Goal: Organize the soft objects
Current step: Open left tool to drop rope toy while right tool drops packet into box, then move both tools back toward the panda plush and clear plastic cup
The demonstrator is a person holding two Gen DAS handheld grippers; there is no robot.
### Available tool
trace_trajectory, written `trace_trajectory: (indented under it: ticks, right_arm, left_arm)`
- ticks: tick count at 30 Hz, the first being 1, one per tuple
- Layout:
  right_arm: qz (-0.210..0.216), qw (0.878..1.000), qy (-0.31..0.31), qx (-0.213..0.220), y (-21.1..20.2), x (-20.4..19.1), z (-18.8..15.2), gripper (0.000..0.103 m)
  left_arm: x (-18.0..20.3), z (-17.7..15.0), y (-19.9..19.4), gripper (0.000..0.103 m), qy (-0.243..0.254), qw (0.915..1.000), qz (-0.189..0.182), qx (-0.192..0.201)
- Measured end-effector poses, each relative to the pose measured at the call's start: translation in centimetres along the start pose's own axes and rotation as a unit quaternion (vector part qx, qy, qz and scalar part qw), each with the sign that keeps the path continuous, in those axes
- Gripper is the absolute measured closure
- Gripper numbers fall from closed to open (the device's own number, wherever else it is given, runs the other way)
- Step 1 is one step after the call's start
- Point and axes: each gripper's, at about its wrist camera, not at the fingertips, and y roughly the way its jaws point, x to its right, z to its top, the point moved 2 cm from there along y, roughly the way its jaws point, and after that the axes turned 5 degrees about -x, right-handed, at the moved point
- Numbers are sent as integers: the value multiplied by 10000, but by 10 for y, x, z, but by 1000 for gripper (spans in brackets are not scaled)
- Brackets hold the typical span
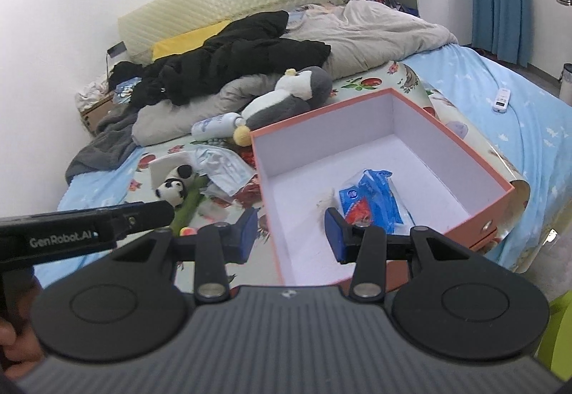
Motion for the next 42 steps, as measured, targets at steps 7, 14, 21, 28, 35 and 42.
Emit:
trace_trajectory:
  ticks: [7,14,21,28,35,42]
  right_arm:
    - [96,9999,-76,64,-23,-18,-19,58]
    - [162,9996,-218,64,-37,-32,-36,58]
    - [333,9988,-357,-11,-43,-47,-52,58]
    - [650,9965,-439,-281,-46,-64,-77,58]
    - [811,9936,-684,-384,-37,-84,-86,58]
    - [842,9908,-865,-607,-9,-98,-80,58]
  left_arm:
    - [-7,-23,-40,59,-40,9998,76,184]
    - [-16,-46,-73,54,-112,9991,222,348]
    - [-26,-73,-91,54,-204,9985,398,319]
    - [-38,-101,-113,54,-334,9964,707,341]
    - [-61,-120,-122,54,-578,9935,911,349]
    - [-86,-109,-109,54,-817,9911,1010,274]
